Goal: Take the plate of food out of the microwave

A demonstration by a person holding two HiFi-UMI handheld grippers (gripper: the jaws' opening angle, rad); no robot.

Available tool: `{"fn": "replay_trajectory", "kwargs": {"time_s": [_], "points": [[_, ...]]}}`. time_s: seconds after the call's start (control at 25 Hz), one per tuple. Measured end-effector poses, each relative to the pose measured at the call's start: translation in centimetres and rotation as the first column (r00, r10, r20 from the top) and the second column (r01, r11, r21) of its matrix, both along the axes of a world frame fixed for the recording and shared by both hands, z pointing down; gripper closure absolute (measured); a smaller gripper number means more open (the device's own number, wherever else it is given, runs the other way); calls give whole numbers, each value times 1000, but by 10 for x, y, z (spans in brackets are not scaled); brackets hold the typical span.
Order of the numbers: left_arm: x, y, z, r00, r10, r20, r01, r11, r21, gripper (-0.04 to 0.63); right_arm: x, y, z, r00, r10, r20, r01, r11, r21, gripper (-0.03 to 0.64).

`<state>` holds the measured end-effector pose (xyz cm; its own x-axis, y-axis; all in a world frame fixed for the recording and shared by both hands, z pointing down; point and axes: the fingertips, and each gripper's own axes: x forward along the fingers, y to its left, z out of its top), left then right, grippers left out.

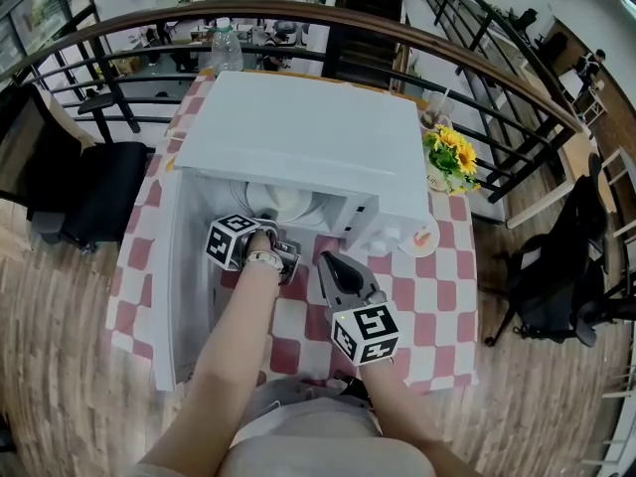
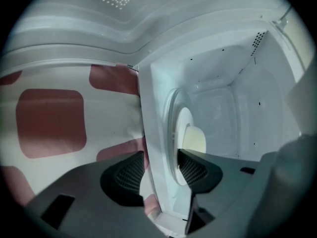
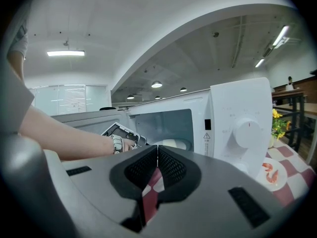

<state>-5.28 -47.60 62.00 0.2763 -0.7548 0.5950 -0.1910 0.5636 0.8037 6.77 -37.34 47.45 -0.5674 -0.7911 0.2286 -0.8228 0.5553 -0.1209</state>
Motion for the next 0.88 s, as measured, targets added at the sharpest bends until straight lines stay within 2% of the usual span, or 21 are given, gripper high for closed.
{"fn": "replay_trajectory", "kwargs": {"time_s": [0.32,0.52,0.64,0.76,0.88], "points": [[1,2,-11,1000,-3,-5,3,999,35,508,1,4,-4,1000,-3,-3,3,1000,13,591],[2,3,-14,1000,-6,-21,7,999,42,520,5,6,-7,1000,3,-3,-3,1000,21,591],[2,2,-18,1000,6,-8,-5,998,59,552,7,6,-8,1000,9,0,-9,1000,21,591],[3,3,-20,1000,13,-10,-12,998,68,557,7,6,-8,1000,10,2,-10,1000,22,591],[2,4,-24,1000,9,-23,-7,994,106,566,6,5,-8,1000,7,1,-7,1000,24,591]]}}
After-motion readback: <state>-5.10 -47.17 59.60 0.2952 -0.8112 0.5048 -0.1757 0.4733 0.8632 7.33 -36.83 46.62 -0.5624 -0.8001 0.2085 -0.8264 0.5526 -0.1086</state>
